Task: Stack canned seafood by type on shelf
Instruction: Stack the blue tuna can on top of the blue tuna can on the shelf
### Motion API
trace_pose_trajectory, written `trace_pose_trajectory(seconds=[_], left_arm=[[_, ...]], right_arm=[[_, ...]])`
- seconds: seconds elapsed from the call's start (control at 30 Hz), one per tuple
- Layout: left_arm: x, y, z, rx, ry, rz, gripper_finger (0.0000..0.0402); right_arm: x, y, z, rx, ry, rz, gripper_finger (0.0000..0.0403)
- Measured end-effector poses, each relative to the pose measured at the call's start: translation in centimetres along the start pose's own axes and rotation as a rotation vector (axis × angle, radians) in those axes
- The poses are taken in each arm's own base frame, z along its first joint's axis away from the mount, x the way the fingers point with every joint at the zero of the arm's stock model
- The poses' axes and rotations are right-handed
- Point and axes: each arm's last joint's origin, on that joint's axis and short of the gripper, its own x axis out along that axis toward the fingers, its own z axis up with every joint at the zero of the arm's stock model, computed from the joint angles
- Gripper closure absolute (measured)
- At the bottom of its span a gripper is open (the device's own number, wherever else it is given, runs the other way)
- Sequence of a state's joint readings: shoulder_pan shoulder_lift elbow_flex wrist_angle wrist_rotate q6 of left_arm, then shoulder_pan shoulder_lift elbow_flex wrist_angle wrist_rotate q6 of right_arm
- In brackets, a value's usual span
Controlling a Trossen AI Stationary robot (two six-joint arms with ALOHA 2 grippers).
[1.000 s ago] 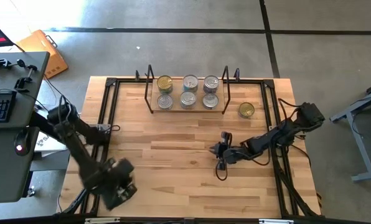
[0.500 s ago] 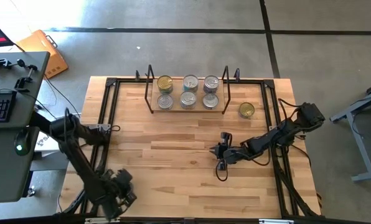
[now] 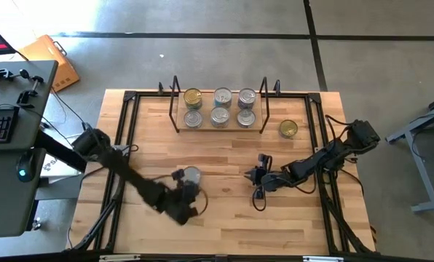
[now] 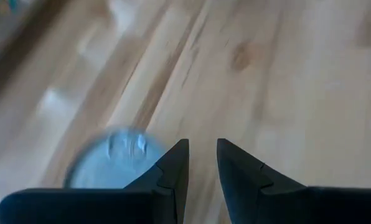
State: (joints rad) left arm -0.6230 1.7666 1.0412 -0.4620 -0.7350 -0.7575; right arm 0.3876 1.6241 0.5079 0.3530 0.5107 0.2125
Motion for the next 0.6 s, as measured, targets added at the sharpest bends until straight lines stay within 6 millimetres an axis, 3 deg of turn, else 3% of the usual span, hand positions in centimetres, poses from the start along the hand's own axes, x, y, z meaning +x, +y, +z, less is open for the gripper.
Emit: trace_pose_trajectory(seconds=[0.27,0.4,0.6], left_arm=[[3.6,5.8,0.9,-0.252,0.173,0.276,0.0329],[6.8,7.7,1.3,-0.269,0.231,0.152,0.0349],[9.3,7.8,3.1,-0.113,0.002,-0.072,0.0389]], right_arm=[[0.0,0.0,0.3,0.029,-0.023,-0.004,0.0359],[0.0,0.0,0.3,0.029,-0.025,-0.009,0.0359],[0.0,-0.1,0.4,0.04,-0.041,-0.031,0.0359]])
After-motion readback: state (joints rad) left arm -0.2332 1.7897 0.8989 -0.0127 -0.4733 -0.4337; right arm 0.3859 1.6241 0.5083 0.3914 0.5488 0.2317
